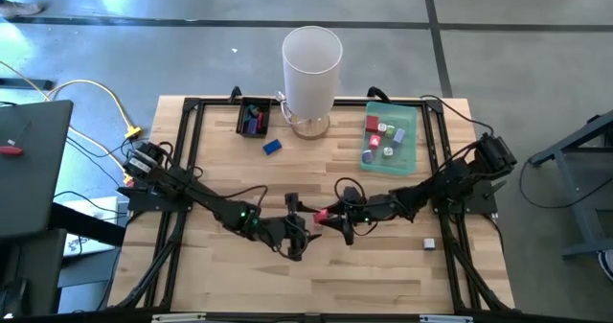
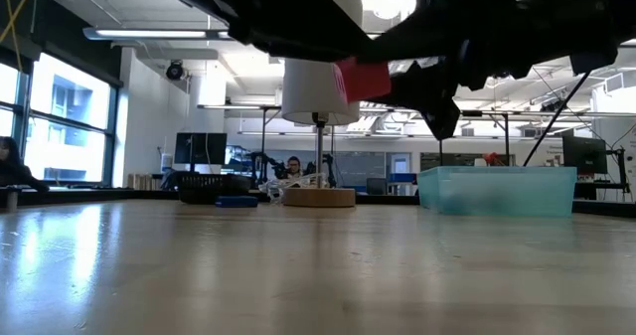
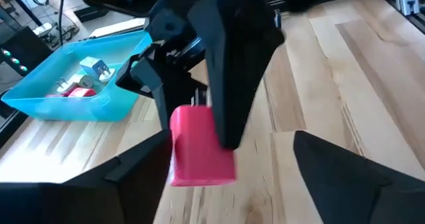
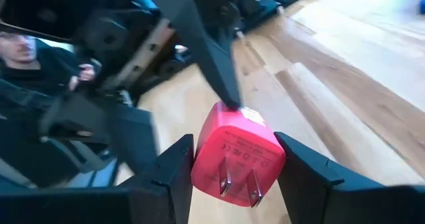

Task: Pick & Place Office items
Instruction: Put the pink adapter into the green bin

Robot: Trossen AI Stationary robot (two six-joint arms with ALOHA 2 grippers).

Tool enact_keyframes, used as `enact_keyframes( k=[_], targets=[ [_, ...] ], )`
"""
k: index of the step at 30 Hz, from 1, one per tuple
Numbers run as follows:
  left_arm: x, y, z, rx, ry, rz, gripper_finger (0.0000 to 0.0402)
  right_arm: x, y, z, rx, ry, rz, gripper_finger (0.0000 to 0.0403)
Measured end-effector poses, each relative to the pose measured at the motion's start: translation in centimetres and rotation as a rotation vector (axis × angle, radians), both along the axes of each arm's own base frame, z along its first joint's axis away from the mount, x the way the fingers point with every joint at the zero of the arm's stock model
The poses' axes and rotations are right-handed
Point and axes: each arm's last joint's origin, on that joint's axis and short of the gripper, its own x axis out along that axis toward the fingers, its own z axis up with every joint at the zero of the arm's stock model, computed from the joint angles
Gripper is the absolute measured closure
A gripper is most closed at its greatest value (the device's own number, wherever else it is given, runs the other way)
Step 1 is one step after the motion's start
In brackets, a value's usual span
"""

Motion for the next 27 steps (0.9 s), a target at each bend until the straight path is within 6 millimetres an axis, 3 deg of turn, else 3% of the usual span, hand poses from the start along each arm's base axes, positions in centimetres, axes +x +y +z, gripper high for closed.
enact_keyframes(
  k=[5, 13, 19, 27],
  targets=[
    [-0.2, -0.4, 0.0, -0.027, -0.004, -0.004, 0.0072, -0.2, -0.3, -0.3, -0.075, 0.054, -0.048, 0.0239],
    [-0.9, -1.6, -0.4, -0.083, 0.026, -0.012, 0.0070, -1.8, -0.7, 0.7, -0.138, 0.165, -0.132, 0.0239],
    [-1.9, -2.6, -1.2, -0.077, 0.104, -0.029, 0.0070, -5.1, -1.3, 2.8, -0.254, 0.289, -0.301, 0.0240],
    [-2.7, -3.9, -1.5, -0.053, 0.151, -0.120, 0.0070, -10.1, -2.7, 5.5, -0.362, 0.266, -0.637, 0.0240]
  ],
)
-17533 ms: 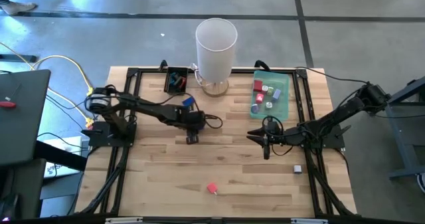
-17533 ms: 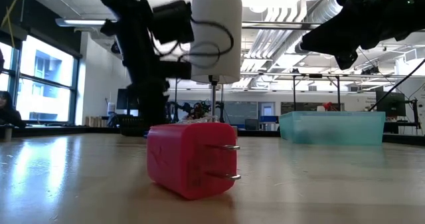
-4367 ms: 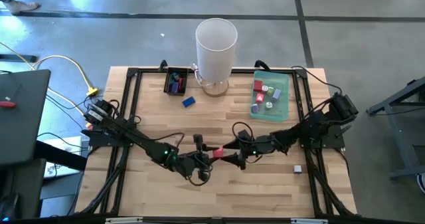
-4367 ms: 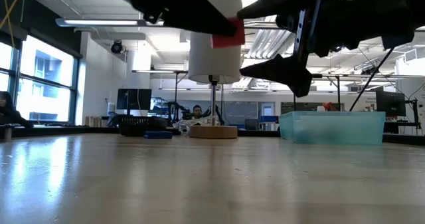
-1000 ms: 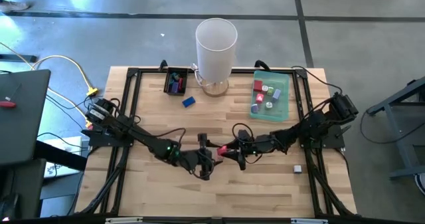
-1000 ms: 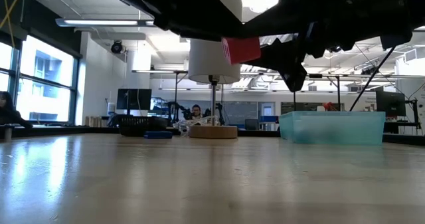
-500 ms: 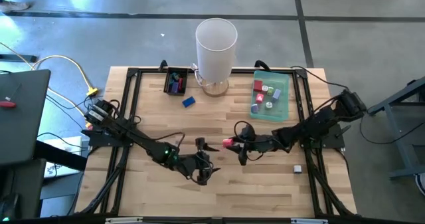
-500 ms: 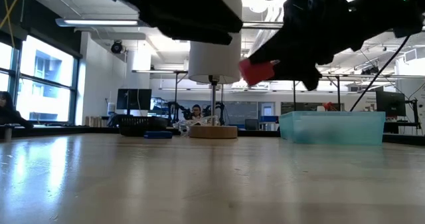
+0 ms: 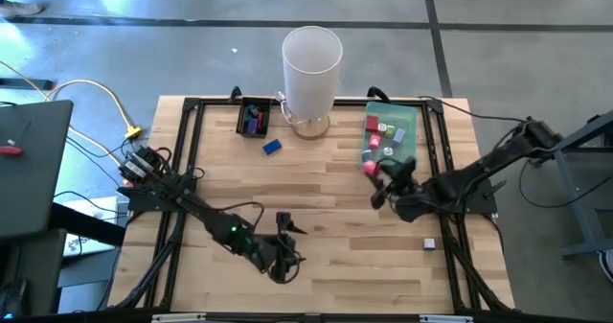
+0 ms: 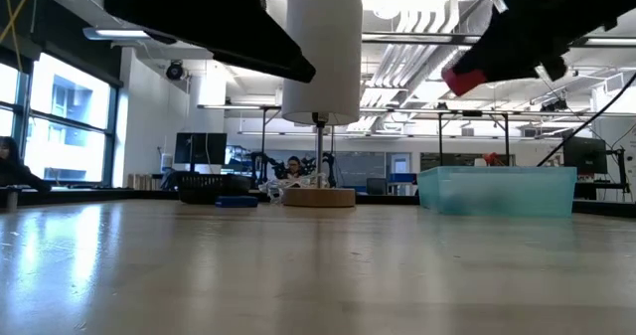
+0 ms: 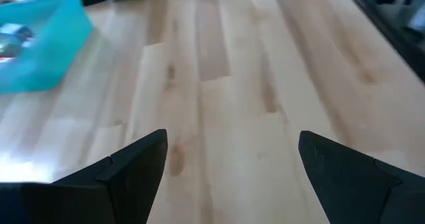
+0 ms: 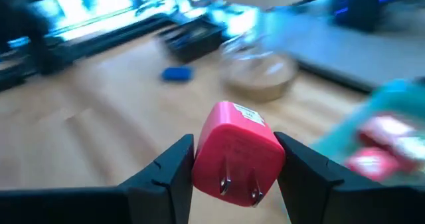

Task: Pick & Place Office items
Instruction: Put the pink adapter into the green bin

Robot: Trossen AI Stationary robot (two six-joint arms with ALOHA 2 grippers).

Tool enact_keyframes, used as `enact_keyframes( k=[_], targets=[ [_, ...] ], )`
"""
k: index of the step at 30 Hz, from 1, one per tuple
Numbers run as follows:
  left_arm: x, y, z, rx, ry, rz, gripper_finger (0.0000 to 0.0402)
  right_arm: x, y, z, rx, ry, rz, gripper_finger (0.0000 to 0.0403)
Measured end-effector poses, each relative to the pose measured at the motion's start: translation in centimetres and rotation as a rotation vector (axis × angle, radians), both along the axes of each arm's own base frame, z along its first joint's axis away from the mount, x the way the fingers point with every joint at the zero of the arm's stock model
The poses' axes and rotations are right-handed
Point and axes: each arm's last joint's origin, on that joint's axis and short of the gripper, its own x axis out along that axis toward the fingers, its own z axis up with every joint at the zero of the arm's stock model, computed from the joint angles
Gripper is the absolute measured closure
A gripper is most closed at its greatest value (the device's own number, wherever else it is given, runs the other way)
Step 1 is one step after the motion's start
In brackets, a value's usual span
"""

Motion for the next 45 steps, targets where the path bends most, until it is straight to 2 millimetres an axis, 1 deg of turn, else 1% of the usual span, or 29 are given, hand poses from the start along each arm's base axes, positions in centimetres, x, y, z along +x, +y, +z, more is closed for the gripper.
enact_keyframes(
  k=[2, 5, 11, 16, 20, 28, 35, 38, 42, 45],
  targets=[
    [-0.2, -0.3, 0.0, -0.012, 0.008, -0.023, 0.0070, -0.8, -0.7, -0.1, -0.019, 0.019, -0.063, 0.0240],
    [-0.3, -0.4, -0.1, -0.019, 0.019, -0.034, 0.0070, -1.5, -2.4, -0.7, -0.011, 0.068, -0.181, 0.0240],
    [-0.5, -0.6, -0.3, -0.012, 0.036, -0.041, 0.0070, -2.4, -6.0, -2.0, 0.104, 0.216, -0.400, 0.0240],
    [-0.5, -0.5, -0.4, -0.034, 0.045, -0.025, 0.0070, -2.9, -8.3, -2.5, 0.235, 0.319, -0.498, 0.0240],
    [-0.6, -0.4, -0.5, -0.025, 0.064, -0.021, 0.0070, -3.4, -9.8, -2.7, 0.278, 0.408, -0.530, 0.0238],
    [-0.7, -0.4, -0.6, -0.019, 0.077, -0.020, 0.0070, -3.9, -11.8, -3.1, 0.518, 0.503, -0.488, 0.0238],
    [-0.7, -0.4, -0.6, -0.030, 0.076, -0.013, 0.0070, -4.4, -13.1, -3.3, 0.650, 0.518, -0.482, 0.0236],
    [-0.7, -0.4, -0.6, -0.033, 0.076, -0.010, 0.0070, -4.4, -13.3, -3.3, 0.701, 0.505, -0.457, 0.0218],
    [-0.7, -0.4, -0.6, -0.035, 0.076, -0.009, 0.0070, -4.4, -13.4, -3.3, 0.693, 0.504, -0.458, 0.0188],
    [-0.7, -0.4, -0.6, -0.046, 0.075, -0.003, 0.0070, -4.4, -13.5, -3.3, 0.692, 0.497, -0.460, 0.0177]
  ],
)
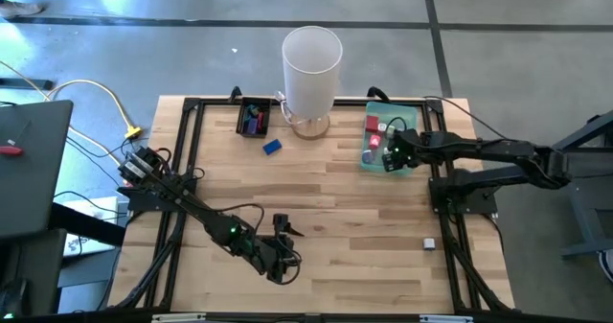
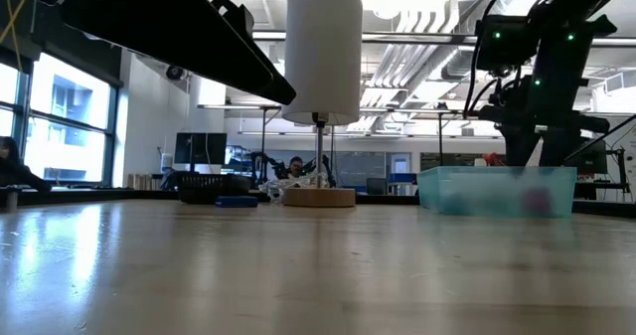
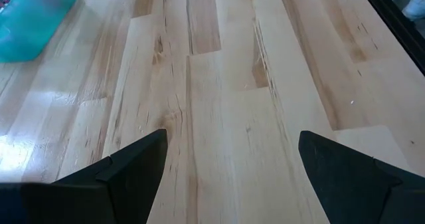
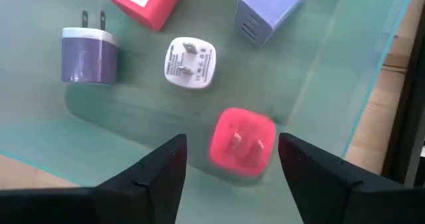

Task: Pick & Place Office items
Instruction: Put the pink adapter into the green bin, then put the white adapter into the green bin

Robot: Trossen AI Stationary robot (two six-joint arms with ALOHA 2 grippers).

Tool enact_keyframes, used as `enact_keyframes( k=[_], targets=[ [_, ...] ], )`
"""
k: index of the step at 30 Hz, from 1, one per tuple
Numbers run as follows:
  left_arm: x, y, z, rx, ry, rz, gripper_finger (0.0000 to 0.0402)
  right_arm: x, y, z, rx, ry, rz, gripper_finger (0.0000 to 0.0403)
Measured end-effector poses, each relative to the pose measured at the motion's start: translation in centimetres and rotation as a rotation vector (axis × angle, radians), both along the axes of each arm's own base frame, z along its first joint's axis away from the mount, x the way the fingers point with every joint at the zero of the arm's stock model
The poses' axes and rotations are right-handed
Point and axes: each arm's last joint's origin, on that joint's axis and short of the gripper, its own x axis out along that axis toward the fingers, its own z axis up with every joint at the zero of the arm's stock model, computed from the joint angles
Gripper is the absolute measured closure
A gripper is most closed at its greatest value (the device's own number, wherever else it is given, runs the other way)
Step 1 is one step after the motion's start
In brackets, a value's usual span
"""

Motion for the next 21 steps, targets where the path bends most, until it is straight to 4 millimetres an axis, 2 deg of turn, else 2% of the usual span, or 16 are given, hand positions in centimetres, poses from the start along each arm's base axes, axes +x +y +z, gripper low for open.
enact_keyframes(
  k=[7, 13, 21],
  targets=[
    [0.0, 0.0, 0.0, -0.005, 0.001, 0.004, 0.0070, 0.8, -0.5, 0.4, -0.116, -0.034, 0.069, 0.0180],
    [0.0, -0.1, -0.1, -0.027, 0.018, -0.029, 0.0070, 2.8, -0.6, 1.4, -0.239, -0.194, 0.203, 0.0194],
    [-0.1, -0.1, -0.2, -0.021, 0.034, -0.035, 0.0070, 5.8, 1.3, 3.4, -0.371, -0.448, 0.464, 0.0212]
  ],
)
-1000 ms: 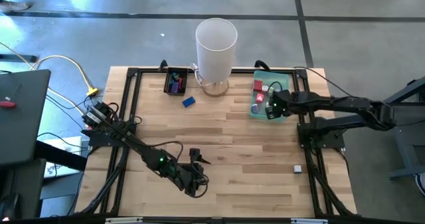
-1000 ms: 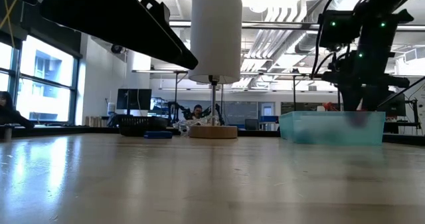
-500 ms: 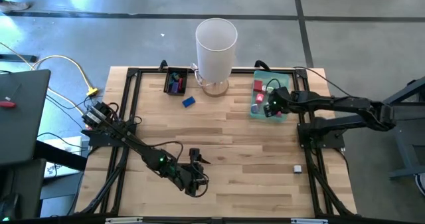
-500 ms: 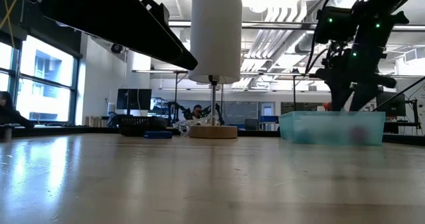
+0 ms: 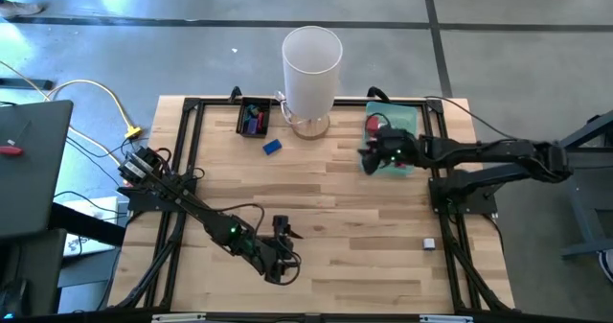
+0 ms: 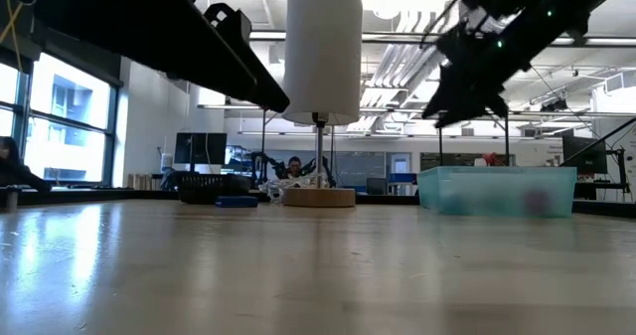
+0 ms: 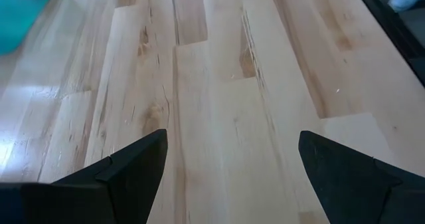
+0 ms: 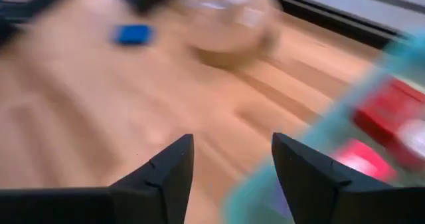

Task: Pick & Place Office items
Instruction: Put the white adapter into the green bin

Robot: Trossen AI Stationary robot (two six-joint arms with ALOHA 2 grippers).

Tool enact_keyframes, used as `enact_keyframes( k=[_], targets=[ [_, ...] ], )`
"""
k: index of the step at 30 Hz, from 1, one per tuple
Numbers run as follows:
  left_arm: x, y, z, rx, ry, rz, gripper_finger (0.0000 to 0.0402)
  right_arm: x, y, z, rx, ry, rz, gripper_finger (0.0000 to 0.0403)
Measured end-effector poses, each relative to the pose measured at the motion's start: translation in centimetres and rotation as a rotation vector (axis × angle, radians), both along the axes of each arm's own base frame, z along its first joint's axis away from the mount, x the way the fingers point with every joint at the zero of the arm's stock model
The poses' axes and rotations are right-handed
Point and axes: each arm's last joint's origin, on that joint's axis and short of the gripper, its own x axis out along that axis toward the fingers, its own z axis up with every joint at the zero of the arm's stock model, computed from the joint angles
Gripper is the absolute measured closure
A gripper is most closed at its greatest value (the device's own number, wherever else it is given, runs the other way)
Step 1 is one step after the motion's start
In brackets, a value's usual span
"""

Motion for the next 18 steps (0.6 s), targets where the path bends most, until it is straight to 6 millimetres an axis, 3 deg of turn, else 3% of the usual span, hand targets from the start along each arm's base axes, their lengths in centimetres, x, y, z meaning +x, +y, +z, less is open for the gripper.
enact_keyframes(
  k=[10, 18],
  targets=[
    [-0.3, 0.2, -0.4, 0.016, 0.043, 0.008, 0.0070, 2.2, 4.7, 2.4, -0.097, -0.256, 0.386, 0.0225],
    [-0.6, 0.0, -0.6, 0.008, 0.067, 0.013, 0.0070, 2.0, 9.5, 2.5, -0.076, -0.270, 0.754, 0.0227]
  ],
)
